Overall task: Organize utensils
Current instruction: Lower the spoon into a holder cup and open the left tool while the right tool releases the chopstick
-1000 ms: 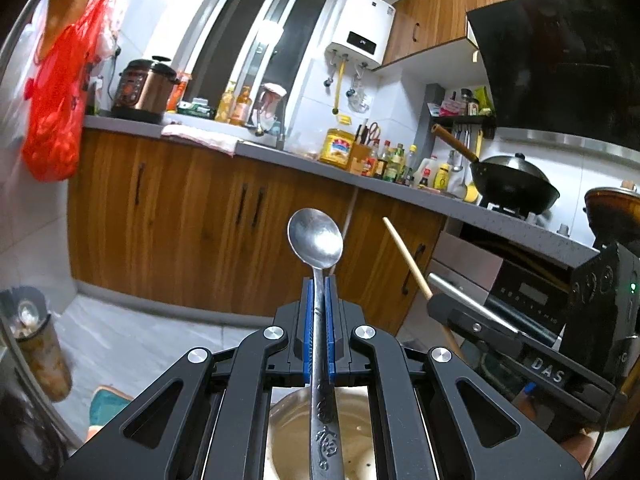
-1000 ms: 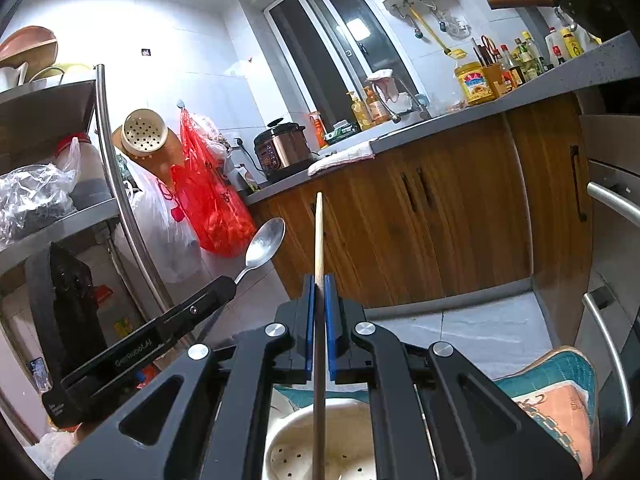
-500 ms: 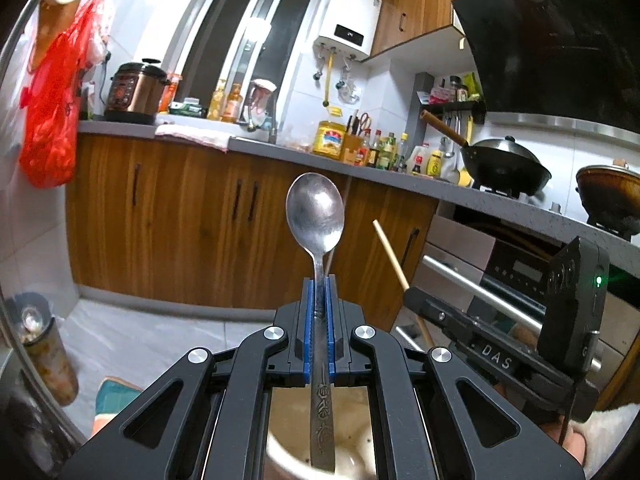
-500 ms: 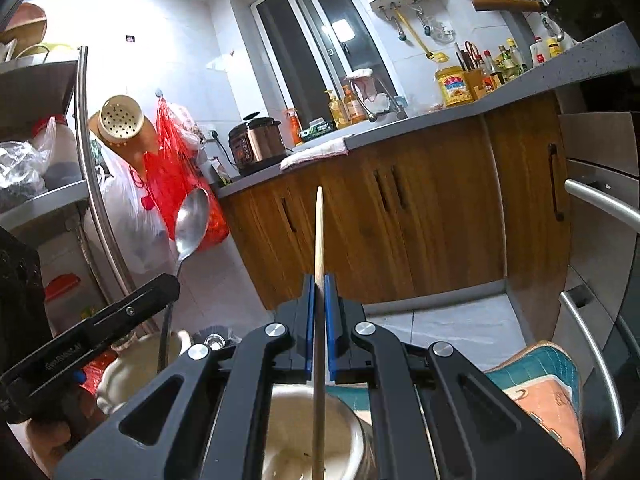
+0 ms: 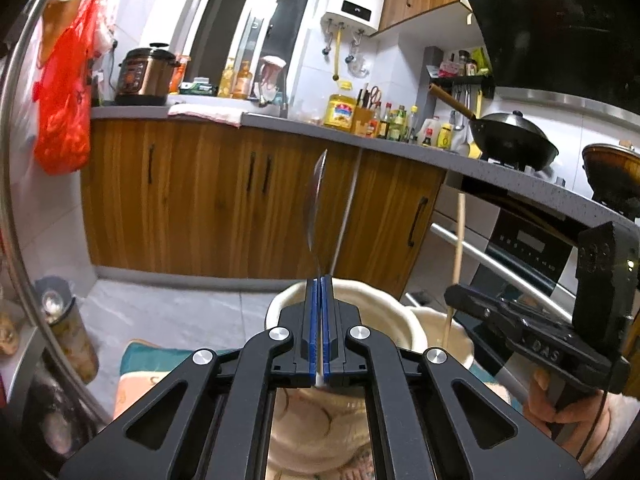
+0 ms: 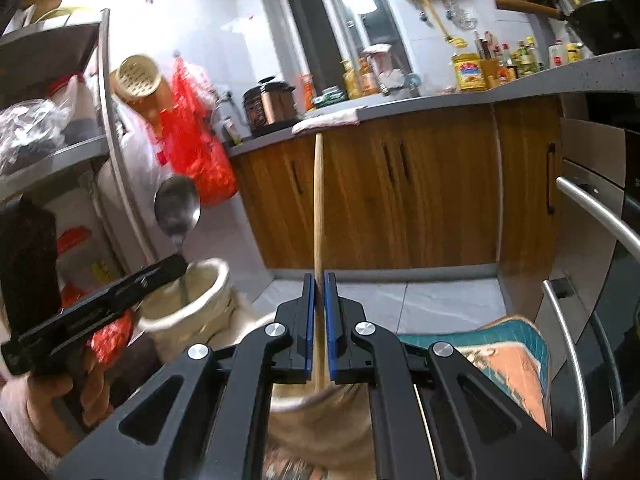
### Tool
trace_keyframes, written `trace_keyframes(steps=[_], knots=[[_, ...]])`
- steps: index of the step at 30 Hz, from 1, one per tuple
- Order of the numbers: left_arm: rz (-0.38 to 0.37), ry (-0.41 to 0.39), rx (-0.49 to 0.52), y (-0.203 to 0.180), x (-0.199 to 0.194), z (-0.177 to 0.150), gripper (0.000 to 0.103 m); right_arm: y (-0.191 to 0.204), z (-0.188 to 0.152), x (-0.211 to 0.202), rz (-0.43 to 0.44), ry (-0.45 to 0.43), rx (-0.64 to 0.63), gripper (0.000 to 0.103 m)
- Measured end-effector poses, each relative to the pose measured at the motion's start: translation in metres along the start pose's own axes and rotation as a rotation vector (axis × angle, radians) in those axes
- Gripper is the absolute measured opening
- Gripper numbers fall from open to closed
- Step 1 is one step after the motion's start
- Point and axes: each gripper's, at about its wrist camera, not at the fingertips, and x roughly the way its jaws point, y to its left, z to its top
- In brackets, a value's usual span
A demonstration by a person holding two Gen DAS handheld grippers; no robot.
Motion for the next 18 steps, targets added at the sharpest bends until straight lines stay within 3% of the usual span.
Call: trace_keyframes(steps=[7,18], knots=[[0.014,0.014,0.04,-0.008,-0.005,-0.004,0.003,0.014,-0.011,-0.007,0.012,0.04,-0.069,0.005],[0.007,0.038,0.044,-0.009,-0.009,-0.003,0.003,0.002,-0.009,-0.008,0.01,0.058,-0.019,0.005]])
